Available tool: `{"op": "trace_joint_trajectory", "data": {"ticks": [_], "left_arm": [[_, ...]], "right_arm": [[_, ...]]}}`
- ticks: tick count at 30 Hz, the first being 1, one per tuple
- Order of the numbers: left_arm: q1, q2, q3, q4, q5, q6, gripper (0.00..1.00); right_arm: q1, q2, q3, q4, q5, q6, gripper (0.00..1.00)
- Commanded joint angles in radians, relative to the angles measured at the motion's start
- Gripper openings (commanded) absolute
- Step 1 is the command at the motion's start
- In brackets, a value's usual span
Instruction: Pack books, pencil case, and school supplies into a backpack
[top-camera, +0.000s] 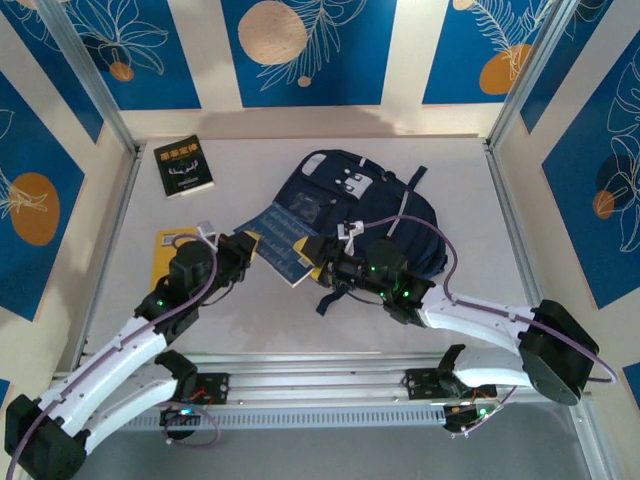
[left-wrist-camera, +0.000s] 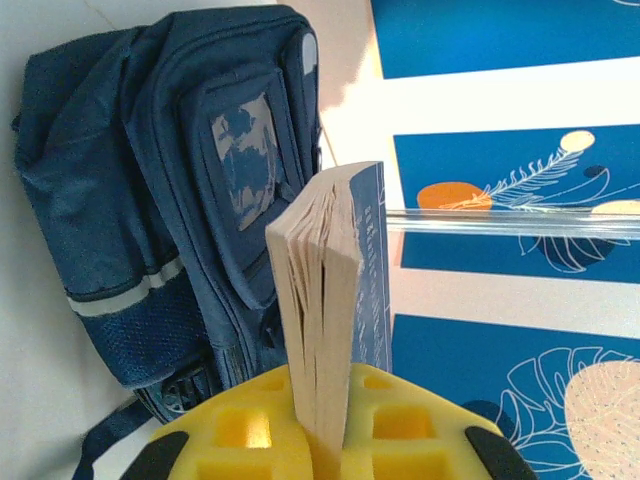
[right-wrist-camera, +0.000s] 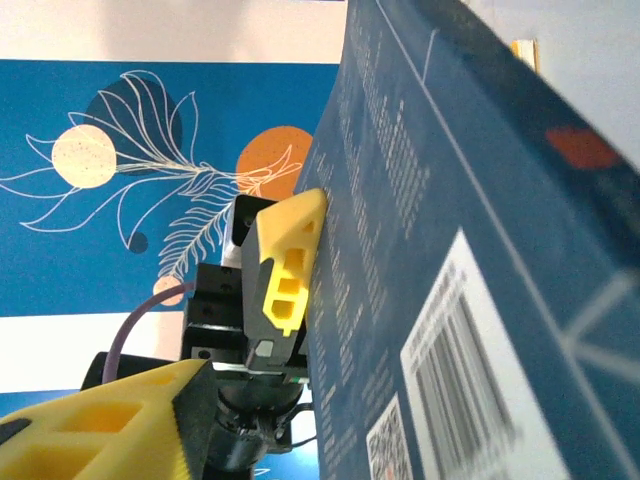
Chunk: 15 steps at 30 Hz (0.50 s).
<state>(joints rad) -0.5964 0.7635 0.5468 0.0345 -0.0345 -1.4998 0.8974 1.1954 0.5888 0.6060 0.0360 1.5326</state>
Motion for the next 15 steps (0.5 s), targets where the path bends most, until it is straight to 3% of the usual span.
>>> {"op": "trace_joint_trajectory", "data": {"ticks": [1, 11, 15], "left_arm": [[-0.032, -0.004, 0.005, 0.036, -0.046, -0.036, 0.00], [-0.081, 0.016, 0.001, 0.005, -0.084, -0.044, 0.00], [-0.094, 0.007, 0.018, -0.029, -0.114, -0.012, 0.00]], "right_arm": [[-0.003, 0.004, 0.021, 0.068, 0.061, -0.034, 0.54], [-0.035, 0.029, 0.021, 0.071, 0.045, -0.033, 0.27], [-0.034, 0.009, 0.038, -0.027, 0.051, -0.046, 0.27]]}}
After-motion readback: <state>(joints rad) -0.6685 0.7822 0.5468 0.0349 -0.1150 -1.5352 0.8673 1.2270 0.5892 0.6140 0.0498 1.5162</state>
